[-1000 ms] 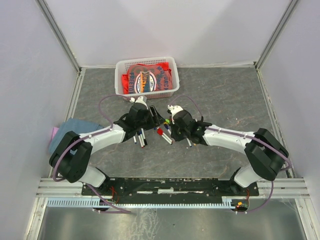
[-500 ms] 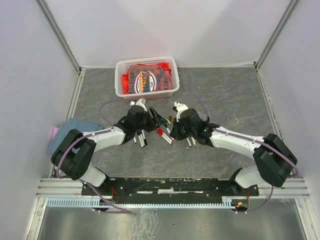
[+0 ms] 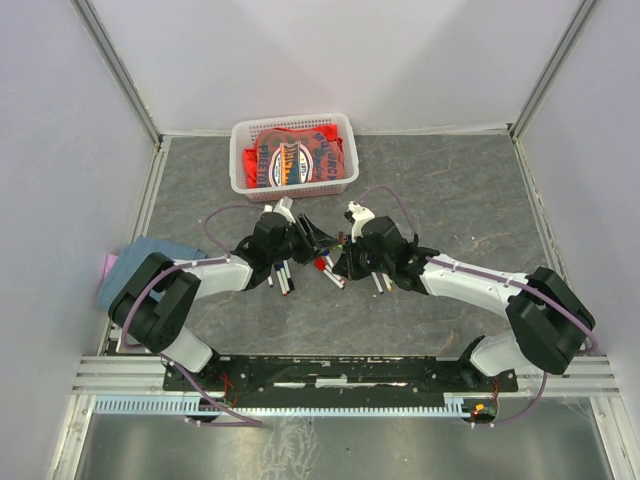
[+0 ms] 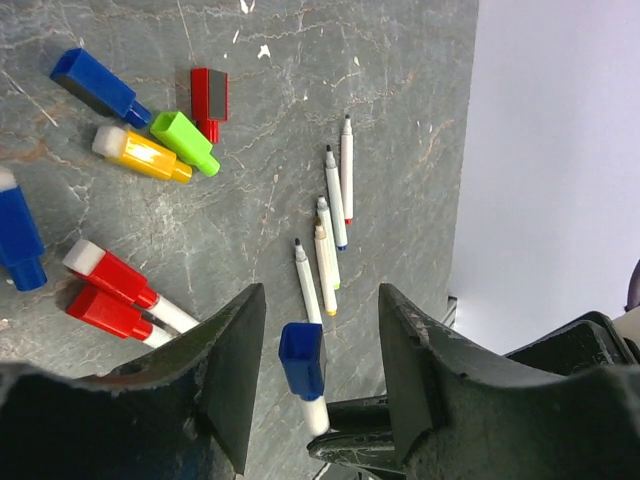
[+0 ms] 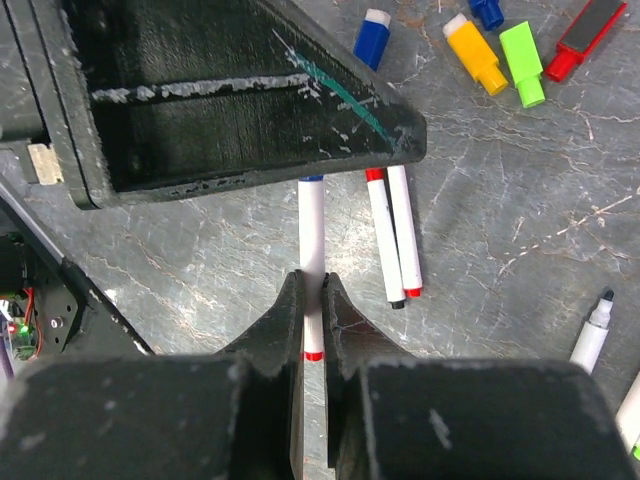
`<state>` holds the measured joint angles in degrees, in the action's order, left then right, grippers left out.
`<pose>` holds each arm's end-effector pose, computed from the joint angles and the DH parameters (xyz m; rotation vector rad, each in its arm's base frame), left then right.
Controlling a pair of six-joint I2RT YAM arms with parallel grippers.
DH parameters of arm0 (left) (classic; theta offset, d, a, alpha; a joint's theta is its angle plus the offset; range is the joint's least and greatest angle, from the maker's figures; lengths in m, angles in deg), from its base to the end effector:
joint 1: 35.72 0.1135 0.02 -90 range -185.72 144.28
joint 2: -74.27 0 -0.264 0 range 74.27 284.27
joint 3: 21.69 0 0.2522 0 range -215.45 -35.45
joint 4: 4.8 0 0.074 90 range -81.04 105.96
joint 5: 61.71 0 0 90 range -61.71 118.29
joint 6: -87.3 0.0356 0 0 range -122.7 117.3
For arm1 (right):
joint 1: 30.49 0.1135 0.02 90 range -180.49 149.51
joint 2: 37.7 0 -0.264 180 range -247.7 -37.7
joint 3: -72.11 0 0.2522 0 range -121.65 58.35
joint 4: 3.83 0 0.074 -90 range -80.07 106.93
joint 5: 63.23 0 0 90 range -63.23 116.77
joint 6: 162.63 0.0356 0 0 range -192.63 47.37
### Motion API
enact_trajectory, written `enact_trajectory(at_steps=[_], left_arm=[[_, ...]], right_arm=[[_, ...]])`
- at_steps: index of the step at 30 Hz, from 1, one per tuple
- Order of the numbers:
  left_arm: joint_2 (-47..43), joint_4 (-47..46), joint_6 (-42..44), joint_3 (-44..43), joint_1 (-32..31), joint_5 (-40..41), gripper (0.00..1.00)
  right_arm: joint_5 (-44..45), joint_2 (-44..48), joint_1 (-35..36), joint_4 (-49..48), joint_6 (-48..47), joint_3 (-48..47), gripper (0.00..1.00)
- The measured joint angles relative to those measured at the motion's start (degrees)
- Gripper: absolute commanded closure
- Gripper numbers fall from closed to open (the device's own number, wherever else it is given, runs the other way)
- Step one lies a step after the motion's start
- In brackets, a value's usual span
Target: Open the pen caps
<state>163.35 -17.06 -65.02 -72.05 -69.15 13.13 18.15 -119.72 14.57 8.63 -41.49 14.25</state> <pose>0.2532 -0.1783 0.1714 -0.3859 2.2495 -1.2479 0.2089 0.2169 0.2066 -0.3735 2.3239 0.8691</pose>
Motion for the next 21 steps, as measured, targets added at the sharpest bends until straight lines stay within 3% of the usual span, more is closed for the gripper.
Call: enact_trajectory(at_steps=[21], left_arm=[[0.1,-3.6,-2.2,2.9,0.7,-1.5,0.64]], right_arm=[[-1.7,0.0,-0.9,-1.8,1.2,2.4,0.99]])
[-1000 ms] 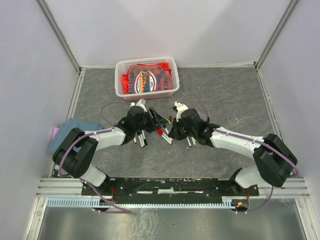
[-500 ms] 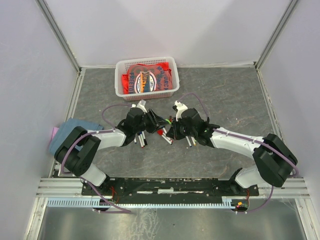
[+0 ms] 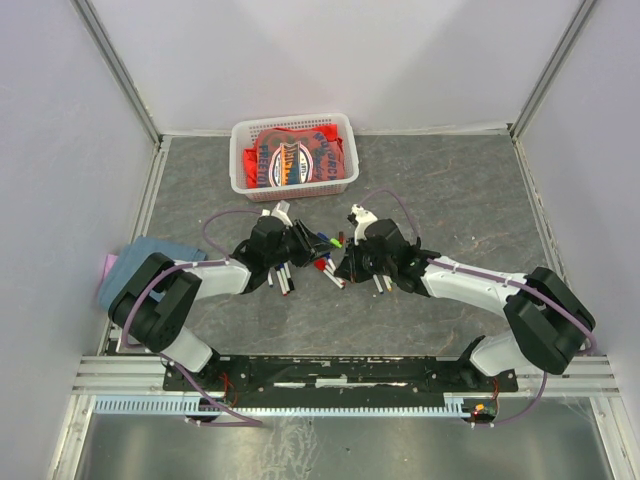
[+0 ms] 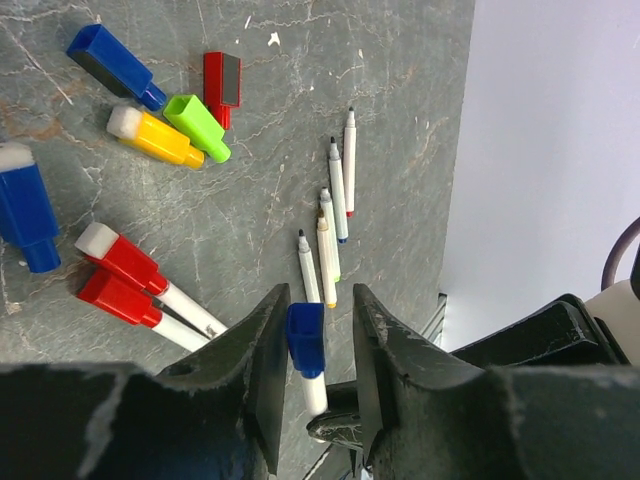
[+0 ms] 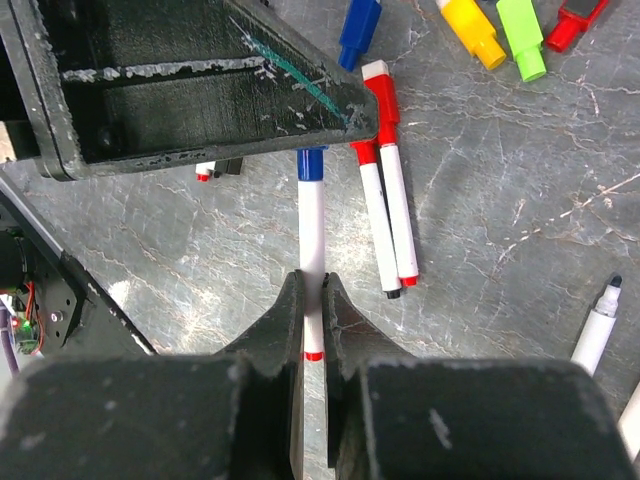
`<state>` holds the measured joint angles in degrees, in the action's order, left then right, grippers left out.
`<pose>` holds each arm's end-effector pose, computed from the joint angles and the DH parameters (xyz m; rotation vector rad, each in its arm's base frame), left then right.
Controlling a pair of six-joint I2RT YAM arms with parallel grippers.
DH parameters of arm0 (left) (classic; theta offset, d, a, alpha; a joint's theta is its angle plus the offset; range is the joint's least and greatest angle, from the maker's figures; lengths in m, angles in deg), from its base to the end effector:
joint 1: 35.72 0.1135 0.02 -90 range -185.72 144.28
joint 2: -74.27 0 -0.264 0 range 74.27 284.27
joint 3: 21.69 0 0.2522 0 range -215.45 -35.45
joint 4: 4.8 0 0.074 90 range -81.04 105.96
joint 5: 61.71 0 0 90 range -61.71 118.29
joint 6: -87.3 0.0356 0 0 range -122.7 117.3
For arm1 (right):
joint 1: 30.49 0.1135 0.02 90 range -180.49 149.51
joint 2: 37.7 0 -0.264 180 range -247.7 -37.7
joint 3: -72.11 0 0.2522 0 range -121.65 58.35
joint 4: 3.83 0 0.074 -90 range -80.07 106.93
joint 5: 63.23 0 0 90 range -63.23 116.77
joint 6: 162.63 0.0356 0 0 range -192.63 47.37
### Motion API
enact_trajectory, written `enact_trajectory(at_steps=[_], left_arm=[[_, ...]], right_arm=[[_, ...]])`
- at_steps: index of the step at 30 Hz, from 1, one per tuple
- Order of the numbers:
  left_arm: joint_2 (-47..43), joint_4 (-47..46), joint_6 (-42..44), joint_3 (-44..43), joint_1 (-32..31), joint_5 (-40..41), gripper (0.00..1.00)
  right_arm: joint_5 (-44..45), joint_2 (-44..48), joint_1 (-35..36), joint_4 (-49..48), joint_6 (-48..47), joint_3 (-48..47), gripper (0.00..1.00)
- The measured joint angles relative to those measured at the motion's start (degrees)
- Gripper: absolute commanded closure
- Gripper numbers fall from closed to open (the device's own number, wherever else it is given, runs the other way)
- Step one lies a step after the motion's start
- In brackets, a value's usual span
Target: Open the pen caps
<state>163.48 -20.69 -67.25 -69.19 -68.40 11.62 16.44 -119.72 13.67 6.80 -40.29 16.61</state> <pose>0.2486 -0.1716 0.1626 -0.4238 2.2460 -1.2913 0.2078 0.2107 0.1965 -0.3499 2.3461 0.8973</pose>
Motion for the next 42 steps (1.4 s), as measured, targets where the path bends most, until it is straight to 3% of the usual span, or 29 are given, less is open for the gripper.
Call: enact_trajectory(at_steps=[4,9,13,19,30,35,39,42], left_arm=[[0.0,-0.6,-0.2,0.1,0.0,0.0,0.75],[0.0,-1.1,-0.4,0.5,0.4,-0.2,0.97],[0.0,-2.2,-0.4,1.1,0.4,-0.5,0.97],[0.0,-4.4,-0.5,2.0,0.5,-1.3,0.97],[0.0,-9.7,-1.9,2.6,0.6,-4.1,0.97],[0.1,-11.7,-2.5,2.7,0.6,-5.2,0.97],[0.3,-13.2,-2.6,2.7,0.7,-6.1,0.97],[1.0,-13.8,-2.6,2.7,0.9,-6.2,0.97]], right_arm=[[-0.2,0.0,-0.1,-0.4,0.1,0.0,0.99],[-0.5,0.0,-0.4,-1.1,0.5,0.2,0.99],[-1.2,0.0,-0.6,-1.3,0.8,0.4,0.97],[-2.2,0.8,-1.1,-2.4,1.7,1.4,0.74],[-5.2,1.0,-2.8,-6.1,4.0,1.6,0.71],[-6.3,0.8,-3.1,-7.0,4.7,1.6,0.77],[-7.3,0.1,-3.5,-7.5,5.2,1.6,0.98],[-8.0,-0.6,-4.1,-8.1,5.4,1.6,0.99]])
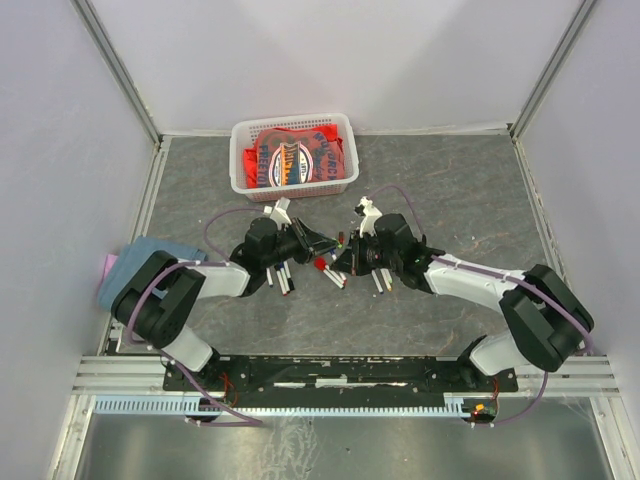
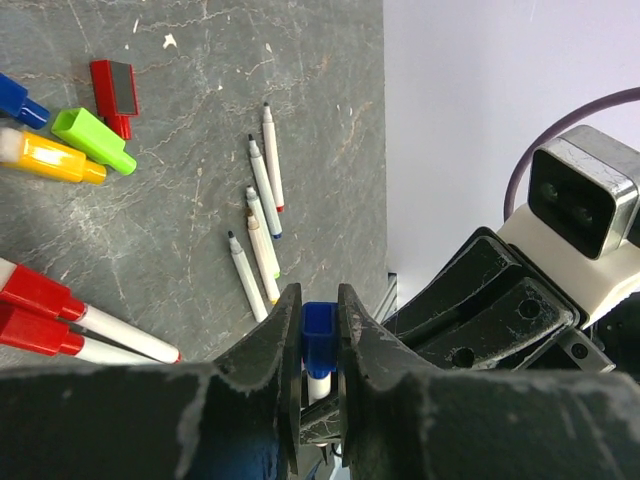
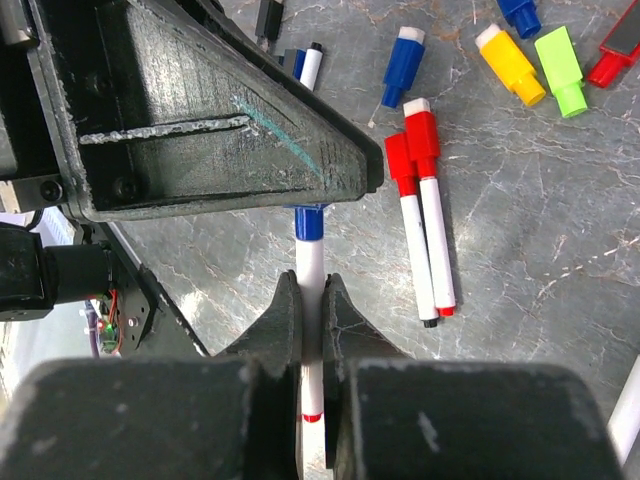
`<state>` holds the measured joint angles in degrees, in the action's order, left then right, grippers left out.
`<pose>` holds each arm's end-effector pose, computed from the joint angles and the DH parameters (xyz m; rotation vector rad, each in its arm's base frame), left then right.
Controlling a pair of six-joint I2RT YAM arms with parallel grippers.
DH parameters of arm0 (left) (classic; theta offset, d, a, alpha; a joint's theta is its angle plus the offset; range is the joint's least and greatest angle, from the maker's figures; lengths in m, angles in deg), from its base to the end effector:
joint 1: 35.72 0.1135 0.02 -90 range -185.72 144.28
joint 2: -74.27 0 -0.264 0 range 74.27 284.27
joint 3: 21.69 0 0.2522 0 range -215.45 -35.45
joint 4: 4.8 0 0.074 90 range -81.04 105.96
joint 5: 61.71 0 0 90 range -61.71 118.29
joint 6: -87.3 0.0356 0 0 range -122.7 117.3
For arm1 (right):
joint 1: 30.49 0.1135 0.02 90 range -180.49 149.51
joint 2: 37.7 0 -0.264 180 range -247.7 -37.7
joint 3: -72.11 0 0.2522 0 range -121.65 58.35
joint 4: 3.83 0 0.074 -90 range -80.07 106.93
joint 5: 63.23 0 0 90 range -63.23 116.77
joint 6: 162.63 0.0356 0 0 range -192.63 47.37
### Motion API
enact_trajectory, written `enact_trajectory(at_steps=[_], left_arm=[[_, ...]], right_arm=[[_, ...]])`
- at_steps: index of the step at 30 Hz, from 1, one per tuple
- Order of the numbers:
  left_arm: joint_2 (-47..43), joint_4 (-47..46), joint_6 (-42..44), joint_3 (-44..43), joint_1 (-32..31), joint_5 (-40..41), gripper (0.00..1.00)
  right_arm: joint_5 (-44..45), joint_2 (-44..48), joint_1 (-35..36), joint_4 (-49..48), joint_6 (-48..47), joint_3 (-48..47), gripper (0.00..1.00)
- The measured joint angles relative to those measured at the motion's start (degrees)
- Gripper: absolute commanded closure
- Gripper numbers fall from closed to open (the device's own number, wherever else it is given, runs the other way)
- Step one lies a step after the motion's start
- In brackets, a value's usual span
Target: Open the pen caps
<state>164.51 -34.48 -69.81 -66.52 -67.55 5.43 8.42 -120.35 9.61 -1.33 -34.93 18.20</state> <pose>0.2484 -0.1705 0.1689 -0.3318 2.1105 -1.4929 0.2219 0.2015 0.1982 -0.2567 2.2904 1.1000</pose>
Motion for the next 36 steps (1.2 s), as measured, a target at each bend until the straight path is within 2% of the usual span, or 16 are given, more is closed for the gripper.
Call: enact_trajectory(at_steps=[7,10,18,23,28,36], left_arm=[[3.0,1.3,0.0,-1.9,-0.1,0.1,0.97],[3.6,5.1,0.1,-4.2,-0.4,2.3,0.97],[3.6,19.2,2.3,-12.5,-4.2,14.1,0.97],[3.8,23.4,3.8,-15.0,-5.4,17.0,0.97],[3.8,21.3,5.2,-13.7,-5.4,15.5,0.97],[3.9,5.6,5.2,-7.0,-1.7,6.3,0.97]], right_arm=[[1.4,-1.4,-0.6,1.1,-1.8,-0.2,0.99],[3.7,-1.6,-0.5,2.7,-3.6,-0.9,0.99],[18.8,-1.7,3.6,6.9,-10.6,-3.7,0.99],[25.9,-1.8,5.6,6.9,-12.5,-3.5,0.99],[21.4,-0.2,4.3,0.0,-10.8,1.4,0.99],[3.7,2.0,-1.7,-12.5,-3.7,9.2,0.99]])
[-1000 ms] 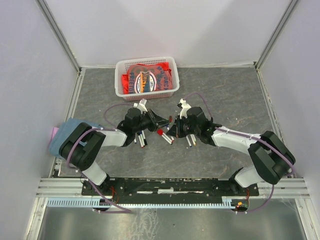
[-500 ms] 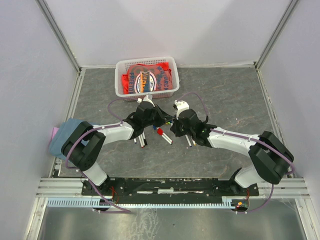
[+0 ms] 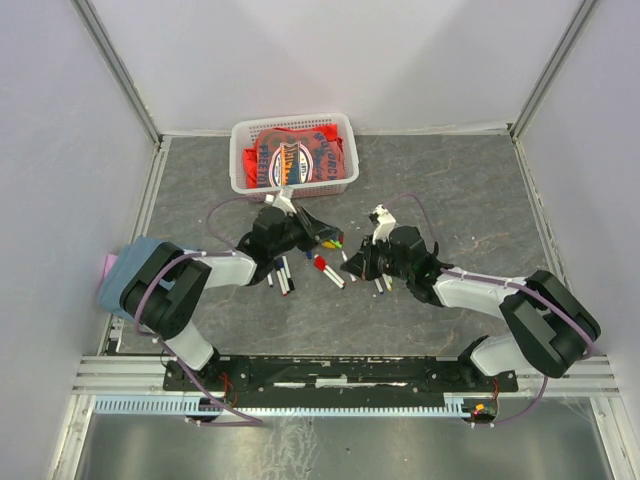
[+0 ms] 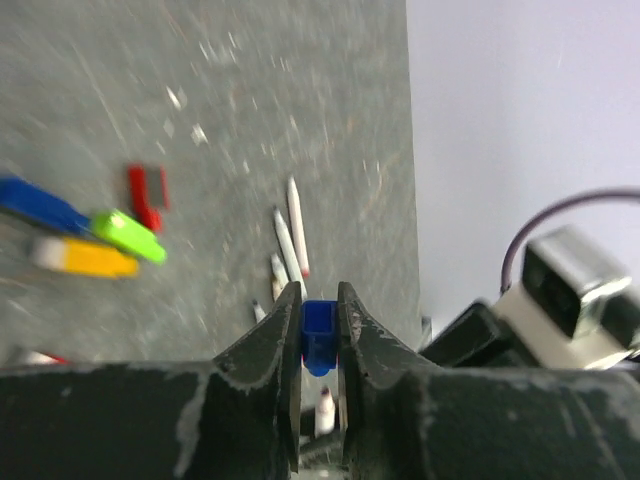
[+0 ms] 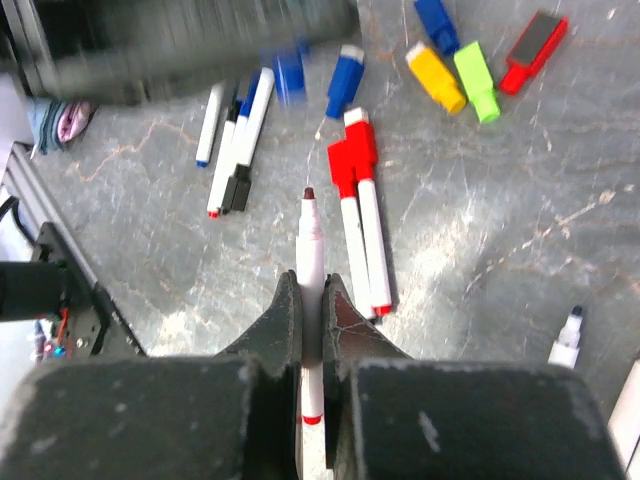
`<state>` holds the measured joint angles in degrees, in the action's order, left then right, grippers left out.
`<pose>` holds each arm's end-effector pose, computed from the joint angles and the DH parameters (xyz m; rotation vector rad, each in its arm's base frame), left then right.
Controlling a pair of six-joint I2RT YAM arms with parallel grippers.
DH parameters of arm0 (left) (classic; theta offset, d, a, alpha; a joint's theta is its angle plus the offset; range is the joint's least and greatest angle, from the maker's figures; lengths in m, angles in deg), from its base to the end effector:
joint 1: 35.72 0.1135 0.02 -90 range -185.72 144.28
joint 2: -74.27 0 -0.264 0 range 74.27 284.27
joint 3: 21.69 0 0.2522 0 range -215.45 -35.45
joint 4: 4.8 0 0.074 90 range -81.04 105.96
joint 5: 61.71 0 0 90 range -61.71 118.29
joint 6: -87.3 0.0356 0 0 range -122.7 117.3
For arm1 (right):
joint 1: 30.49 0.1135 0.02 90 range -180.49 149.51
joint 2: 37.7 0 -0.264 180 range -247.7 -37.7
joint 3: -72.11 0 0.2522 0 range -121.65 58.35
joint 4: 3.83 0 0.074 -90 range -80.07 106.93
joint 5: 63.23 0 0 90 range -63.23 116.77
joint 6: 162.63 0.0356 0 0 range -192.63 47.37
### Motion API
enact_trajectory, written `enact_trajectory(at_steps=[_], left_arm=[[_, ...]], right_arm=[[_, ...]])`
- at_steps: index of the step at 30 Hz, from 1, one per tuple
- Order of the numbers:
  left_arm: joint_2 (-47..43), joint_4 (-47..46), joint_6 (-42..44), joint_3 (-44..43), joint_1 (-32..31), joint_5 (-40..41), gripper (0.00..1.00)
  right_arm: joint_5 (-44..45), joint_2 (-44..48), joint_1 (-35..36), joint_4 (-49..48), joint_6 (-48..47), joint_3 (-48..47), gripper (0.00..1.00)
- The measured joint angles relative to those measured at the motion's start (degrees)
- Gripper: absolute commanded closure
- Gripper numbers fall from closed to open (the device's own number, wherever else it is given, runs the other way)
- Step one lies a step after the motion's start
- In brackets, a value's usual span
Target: Open the pen caps
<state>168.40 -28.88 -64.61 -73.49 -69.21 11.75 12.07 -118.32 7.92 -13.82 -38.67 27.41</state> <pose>0.2681 -0.1895 0.1731 -0.3050 2.1140 -1.3441 0.2128 0.1803 0.1786 -0.2589 2.1584 1.0260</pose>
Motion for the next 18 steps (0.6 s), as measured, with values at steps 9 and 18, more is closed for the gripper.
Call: enact_trajectory(at_steps=[9,18], left_arm=[[0.0,-3.8,0.4,0.3,5.4,1.5,0.97],[0.0,17.9,9.5,-6.3,3.6,12.3,0.97]], right_arm=[[-5.3,0.0,-1.4,-0.4,2.6,1.9,0.99],[6.6,0.4,-0.9,15.4,-2.1,-2.5,0.98]])
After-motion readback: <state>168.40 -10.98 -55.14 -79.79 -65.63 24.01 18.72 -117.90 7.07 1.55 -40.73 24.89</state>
